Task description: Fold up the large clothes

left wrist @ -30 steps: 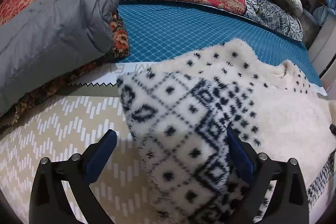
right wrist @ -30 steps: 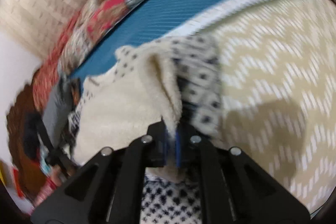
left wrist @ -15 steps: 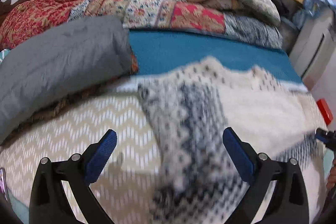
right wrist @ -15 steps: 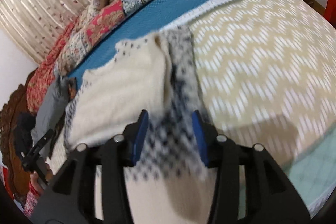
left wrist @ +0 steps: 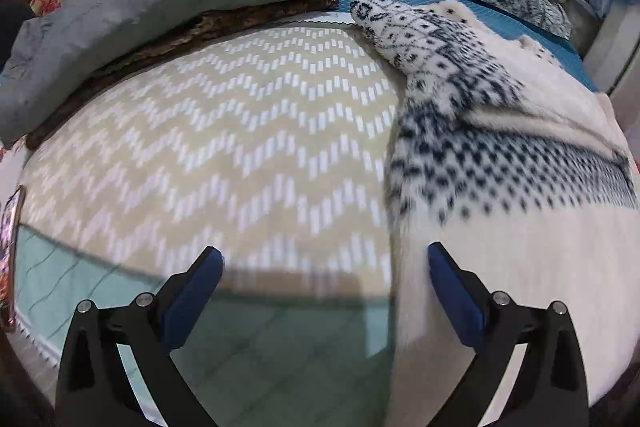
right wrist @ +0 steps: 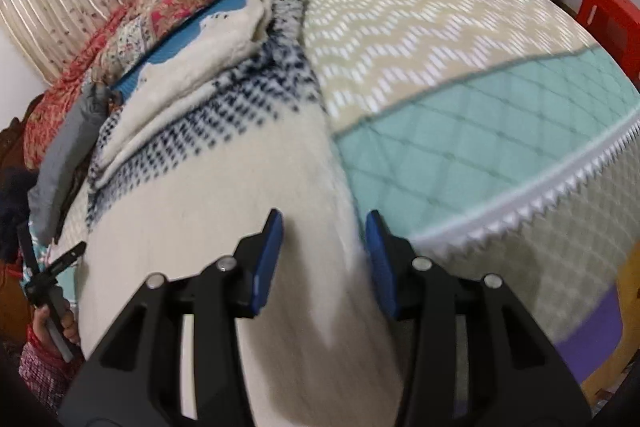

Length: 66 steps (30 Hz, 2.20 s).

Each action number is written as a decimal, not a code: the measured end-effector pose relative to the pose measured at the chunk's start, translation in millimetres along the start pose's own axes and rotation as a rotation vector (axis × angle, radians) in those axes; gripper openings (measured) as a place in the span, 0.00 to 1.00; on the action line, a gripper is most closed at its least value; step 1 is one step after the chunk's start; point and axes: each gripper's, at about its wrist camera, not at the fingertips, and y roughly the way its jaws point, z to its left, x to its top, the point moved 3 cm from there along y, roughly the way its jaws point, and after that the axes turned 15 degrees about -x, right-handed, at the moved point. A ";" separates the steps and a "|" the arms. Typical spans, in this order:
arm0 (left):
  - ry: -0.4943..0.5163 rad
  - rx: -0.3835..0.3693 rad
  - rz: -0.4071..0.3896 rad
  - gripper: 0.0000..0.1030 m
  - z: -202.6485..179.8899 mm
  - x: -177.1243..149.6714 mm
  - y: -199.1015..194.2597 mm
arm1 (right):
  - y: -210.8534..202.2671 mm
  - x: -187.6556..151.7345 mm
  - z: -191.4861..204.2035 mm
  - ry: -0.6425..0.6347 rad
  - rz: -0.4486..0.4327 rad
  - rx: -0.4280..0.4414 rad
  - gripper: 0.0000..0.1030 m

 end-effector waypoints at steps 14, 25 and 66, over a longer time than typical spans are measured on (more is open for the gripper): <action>0.019 -0.180 0.024 0.00 -19.0 -90.6 -61.3 | -25.1 -47.6 -34.7 0.056 -0.023 0.017 0.40; 0.093 -0.058 0.071 0.00 -37.1 -129.1 -51.5 | -30.1 -81.8 -40.8 0.050 0.002 0.052 0.43; -0.026 -0.361 0.150 0.00 -43.1 -151.3 -58.4 | -15.4 -124.1 -25.9 -0.071 0.176 0.147 0.50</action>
